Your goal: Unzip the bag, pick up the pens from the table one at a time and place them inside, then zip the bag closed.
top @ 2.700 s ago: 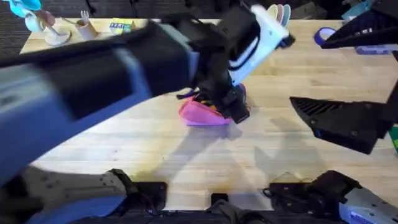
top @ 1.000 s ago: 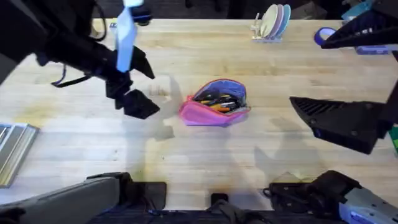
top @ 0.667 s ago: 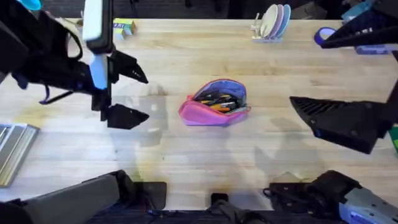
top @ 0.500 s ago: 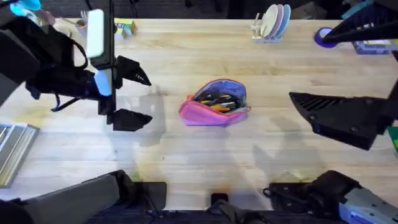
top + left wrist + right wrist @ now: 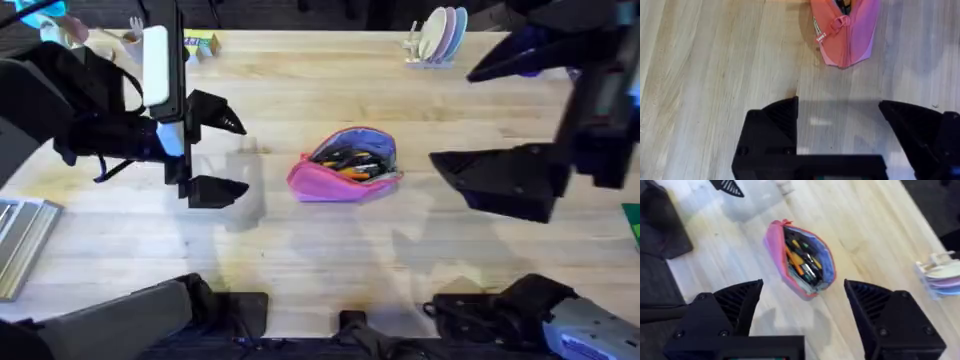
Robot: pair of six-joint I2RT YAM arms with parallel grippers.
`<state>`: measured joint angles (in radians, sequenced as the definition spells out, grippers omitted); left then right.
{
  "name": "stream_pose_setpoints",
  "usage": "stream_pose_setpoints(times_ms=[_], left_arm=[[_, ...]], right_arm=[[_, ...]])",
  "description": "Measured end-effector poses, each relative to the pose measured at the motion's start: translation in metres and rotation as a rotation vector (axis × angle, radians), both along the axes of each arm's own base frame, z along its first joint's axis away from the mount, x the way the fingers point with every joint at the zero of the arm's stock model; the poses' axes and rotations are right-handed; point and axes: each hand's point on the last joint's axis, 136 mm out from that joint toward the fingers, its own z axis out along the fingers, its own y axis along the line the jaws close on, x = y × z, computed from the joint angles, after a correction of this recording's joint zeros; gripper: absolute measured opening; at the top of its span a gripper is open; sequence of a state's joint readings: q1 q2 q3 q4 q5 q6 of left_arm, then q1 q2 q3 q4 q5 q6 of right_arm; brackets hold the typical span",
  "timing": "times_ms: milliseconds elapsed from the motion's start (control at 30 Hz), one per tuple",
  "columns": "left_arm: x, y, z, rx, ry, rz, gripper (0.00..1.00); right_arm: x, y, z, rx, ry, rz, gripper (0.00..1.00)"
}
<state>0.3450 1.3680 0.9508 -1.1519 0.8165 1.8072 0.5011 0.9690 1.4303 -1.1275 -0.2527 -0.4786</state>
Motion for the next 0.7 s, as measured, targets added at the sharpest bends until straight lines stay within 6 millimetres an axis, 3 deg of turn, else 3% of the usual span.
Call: stream_pose_setpoints(times_ms=[167,233,700], left_arm=[[0.000,0.000,0.000,0.000,0.000,0.000,0.996],[0.000,0.000,0.000,0.000,0.000,0.000,0.995],[0.000,0.000,0.000,0.000,0.000,0.000,0.993]], right_arm=[[0.001,0.016,-0.009,0.026,0.076,0.054,0.998],[-0.001,0.034,-0.012,0.062,0.127,0.109,0.997],[-0.002,0.097,-0.035,0.108,0.323,0.172,0.997]])
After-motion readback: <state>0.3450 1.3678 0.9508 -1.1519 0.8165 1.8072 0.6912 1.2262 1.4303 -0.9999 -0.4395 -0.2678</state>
